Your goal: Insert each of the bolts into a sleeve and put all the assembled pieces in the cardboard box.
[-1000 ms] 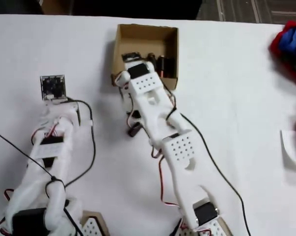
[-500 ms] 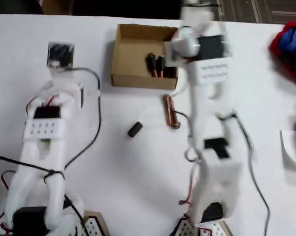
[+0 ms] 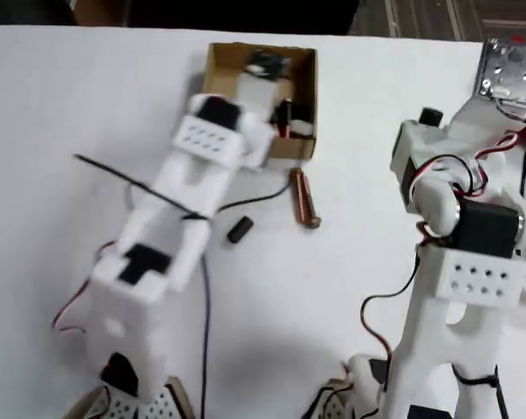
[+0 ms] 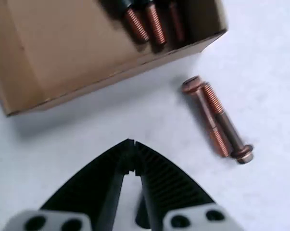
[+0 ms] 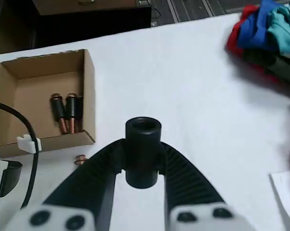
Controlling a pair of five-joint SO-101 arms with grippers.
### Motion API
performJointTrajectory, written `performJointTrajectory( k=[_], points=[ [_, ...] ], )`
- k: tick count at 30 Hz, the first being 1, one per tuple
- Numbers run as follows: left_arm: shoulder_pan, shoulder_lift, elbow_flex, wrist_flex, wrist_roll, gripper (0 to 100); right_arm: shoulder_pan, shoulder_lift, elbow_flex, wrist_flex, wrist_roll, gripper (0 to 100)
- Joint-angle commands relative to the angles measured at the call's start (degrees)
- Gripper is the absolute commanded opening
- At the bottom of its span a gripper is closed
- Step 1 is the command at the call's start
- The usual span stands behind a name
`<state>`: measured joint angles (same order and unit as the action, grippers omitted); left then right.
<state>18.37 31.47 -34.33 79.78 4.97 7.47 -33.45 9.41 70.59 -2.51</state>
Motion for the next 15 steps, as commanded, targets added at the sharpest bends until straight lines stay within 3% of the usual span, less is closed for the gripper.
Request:
performJointTrajectory(
  k=[1, 8, 15],
  points=[
    [3.0, 8.2, -16.7, 4.0, 5.5, 4, 3.8, 0.2, 1.7, -6.6, 0.3, 1.9],
    [3.5, 24.0, -29.1, 7.9, 13.4, 19, 4.4, 5.1, 0.4, -12.2, -4.1, 1.9],
    [6.2, 31.3, -37.4, 8.4, 13.4, 11, 4.6, 5.1, -3.7, -12.0, -4.1, 1.9]
  ],
)
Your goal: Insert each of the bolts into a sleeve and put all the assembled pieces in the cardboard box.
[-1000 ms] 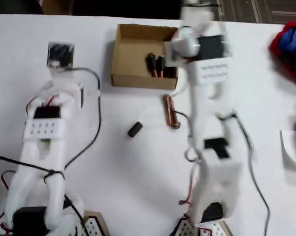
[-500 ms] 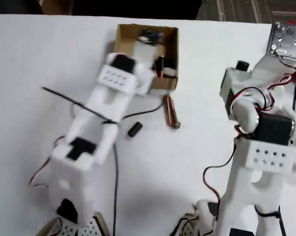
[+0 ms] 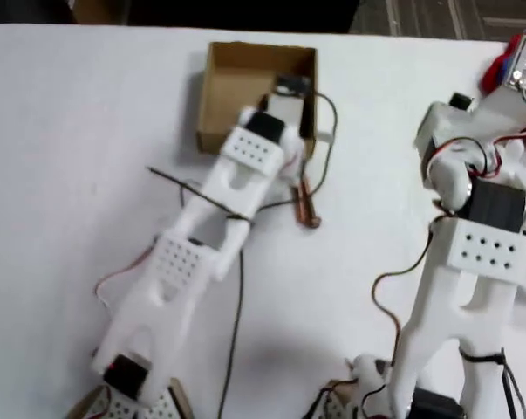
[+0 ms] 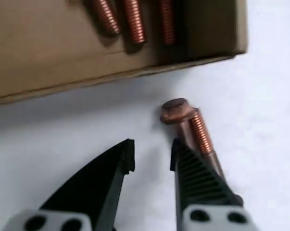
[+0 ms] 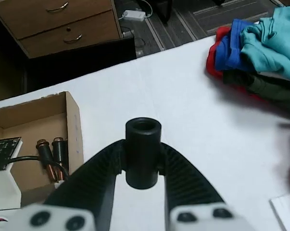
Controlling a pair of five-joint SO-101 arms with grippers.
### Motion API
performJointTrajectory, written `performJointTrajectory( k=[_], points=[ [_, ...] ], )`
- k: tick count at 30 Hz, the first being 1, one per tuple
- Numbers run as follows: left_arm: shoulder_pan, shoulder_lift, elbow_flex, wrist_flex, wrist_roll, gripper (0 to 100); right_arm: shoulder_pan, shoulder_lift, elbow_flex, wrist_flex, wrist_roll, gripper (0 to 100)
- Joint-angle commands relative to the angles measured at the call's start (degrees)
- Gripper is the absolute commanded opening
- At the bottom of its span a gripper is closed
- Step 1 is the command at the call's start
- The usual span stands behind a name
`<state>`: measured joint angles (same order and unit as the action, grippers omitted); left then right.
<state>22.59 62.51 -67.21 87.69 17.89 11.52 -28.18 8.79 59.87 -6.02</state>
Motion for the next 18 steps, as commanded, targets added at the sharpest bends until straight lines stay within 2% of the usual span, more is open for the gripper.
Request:
performJointTrajectory(
  k=[1, 11, 18],
  points=[
    [2.5, 0.8, -5.0, 0.2, 0.4, 11, 0.5, 0.0, -3.1, -1.5, -0.6, 1.9],
    [2.7, 6.9, -5.6, -0.9, 0.4, 11, 0.7, -0.4, -3.1, -1.5, -0.6, 1.9],
    [2.9, 2.4, -5.7, -0.4, 0.4, 11, 0.7, -0.1, -3.1, -1.5, -0.6, 1.9]
  ],
)
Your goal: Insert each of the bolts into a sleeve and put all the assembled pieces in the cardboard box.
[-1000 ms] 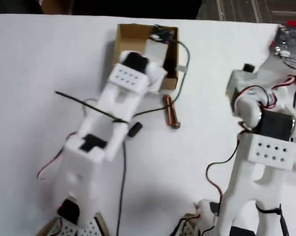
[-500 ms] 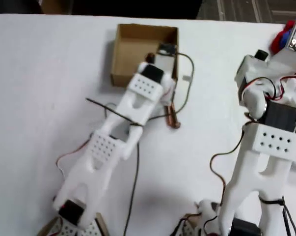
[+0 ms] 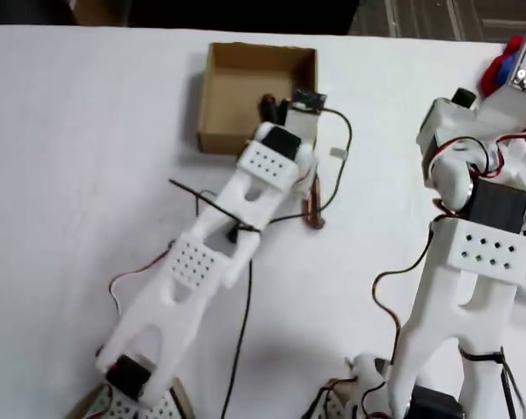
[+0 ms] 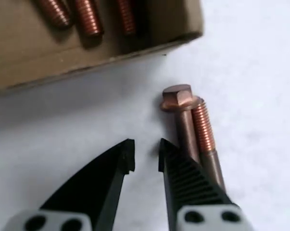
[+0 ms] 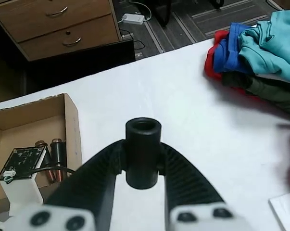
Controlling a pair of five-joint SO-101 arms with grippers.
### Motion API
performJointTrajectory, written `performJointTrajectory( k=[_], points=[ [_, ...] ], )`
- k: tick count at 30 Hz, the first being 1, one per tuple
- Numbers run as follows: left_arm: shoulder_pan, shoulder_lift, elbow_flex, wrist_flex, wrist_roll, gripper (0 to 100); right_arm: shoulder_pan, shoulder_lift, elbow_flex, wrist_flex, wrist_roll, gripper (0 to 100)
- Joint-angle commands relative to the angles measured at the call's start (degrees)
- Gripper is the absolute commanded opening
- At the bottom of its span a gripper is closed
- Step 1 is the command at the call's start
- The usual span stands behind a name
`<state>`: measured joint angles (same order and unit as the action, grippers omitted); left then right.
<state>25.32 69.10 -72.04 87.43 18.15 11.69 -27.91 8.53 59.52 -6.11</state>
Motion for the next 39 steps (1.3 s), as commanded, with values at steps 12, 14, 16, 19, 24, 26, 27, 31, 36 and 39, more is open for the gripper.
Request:
performJointTrajectory(
  k=[12, 14, 16, 19, 24, 26, 27, 31, 36, 39],
  points=[
    [1.1, -9.3, -0.7, -0.2, 0.4, 11, 0.4, -0.3, -2.8, -1.2, -0.5, 1.9],
    [1.1, -9.0, -0.3, -0.2, 0.4, 11, 0.4, -0.3, -2.8, -1.2, -0.5, 1.9],
    [1.8, -8.8, -0.3, -0.2, 0.4, 11, 0.4, -0.3, -2.8, -1.2, -0.5, 1.9],
    [3.4, -9.0, -0.7, -0.4, 0.3, 11, 0.4, -0.4, -2.8, -1.2, -0.5, 1.9],
    [4.8, -9.4, -0.8, -0.4, 0.3, 11, 0.4, -0.4, -2.8, -1.1, -0.5, 1.9],
    [5.0, -9.4, -0.8, -0.5, 0.2, 11, 0.4, -0.3, -2.8, -1.1, -0.5, 1.9],
    [5.0, -9.3, -0.7, -0.6, 0.2, 11, 0.4, -0.3, -2.8, -1.1, -0.5, 1.9],
    [4.6, -8.0, -0.5, -1.0, 0.2, 11, 0.3, -0.3, -2.8, -1.1, -0.5, 1.9],
    [1.8, -4.5, -0.7, -1.1, 0.1, 11, 0.2, -0.3, -2.8, -1.1, -0.5, 1.9],
    [-0.7, -2.9, -0.7, -1.1, 0.1, 11, 0.2, -0.3, -2.8, -1.1, -0.5, 1.9]
  ],
)
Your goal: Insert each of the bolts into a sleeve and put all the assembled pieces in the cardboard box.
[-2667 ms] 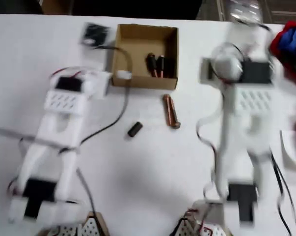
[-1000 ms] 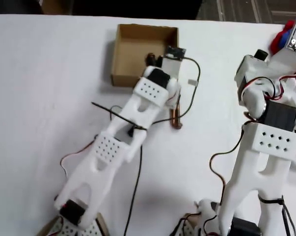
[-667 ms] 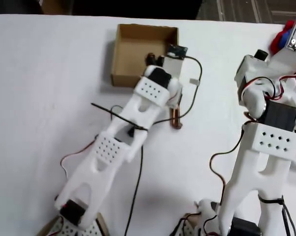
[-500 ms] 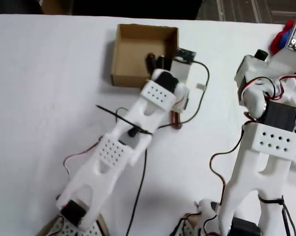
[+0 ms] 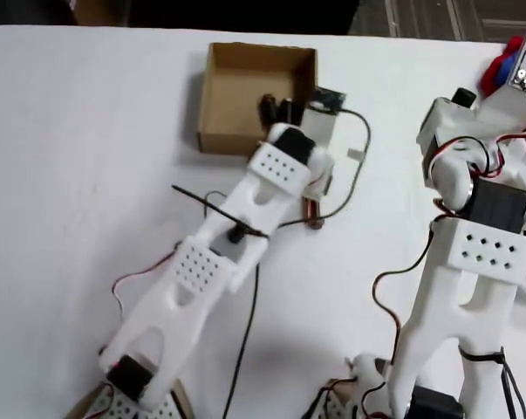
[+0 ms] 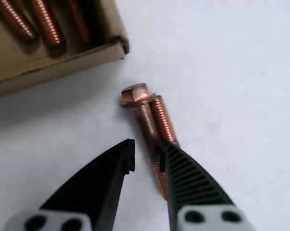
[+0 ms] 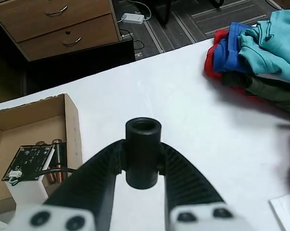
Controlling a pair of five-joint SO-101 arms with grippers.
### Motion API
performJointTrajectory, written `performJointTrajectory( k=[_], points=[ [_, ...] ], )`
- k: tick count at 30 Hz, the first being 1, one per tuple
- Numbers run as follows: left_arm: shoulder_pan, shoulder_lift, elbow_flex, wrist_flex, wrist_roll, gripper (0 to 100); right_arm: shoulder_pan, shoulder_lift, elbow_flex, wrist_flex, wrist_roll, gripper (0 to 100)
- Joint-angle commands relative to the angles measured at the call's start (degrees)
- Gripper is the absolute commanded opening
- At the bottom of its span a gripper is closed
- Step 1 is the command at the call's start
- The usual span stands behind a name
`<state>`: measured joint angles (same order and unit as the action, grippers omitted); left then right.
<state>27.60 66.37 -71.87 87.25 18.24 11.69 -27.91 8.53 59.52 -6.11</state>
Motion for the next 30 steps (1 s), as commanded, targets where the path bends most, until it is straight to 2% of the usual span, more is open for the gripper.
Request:
performJointTrajectory(
  k=[1, 17, 23, 30],
  points=[
    [-3.8, 0.2, -0.9, -0.8, 0.0, 11, 0.2, -0.3, -2.8, -1.1, -0.5, 1.9],
    [-5.6, 0.8, -0.7, -2.2, -2.7, 11, 0.1, -0.3, -2.8, -1.0, -0.5, 1.9],
    [-5.9, 0.6, -0.8, -2.2, 7.9, 11, 0.1, -0.4, -2.8, -1.0, -0.5, 1.9],
    [-4.7, 0.7, -0.8, -2.4, 13.5, 11, 0.1, -0.4, -2.8, -1.0, -0.5, 1.9]
  ],
)
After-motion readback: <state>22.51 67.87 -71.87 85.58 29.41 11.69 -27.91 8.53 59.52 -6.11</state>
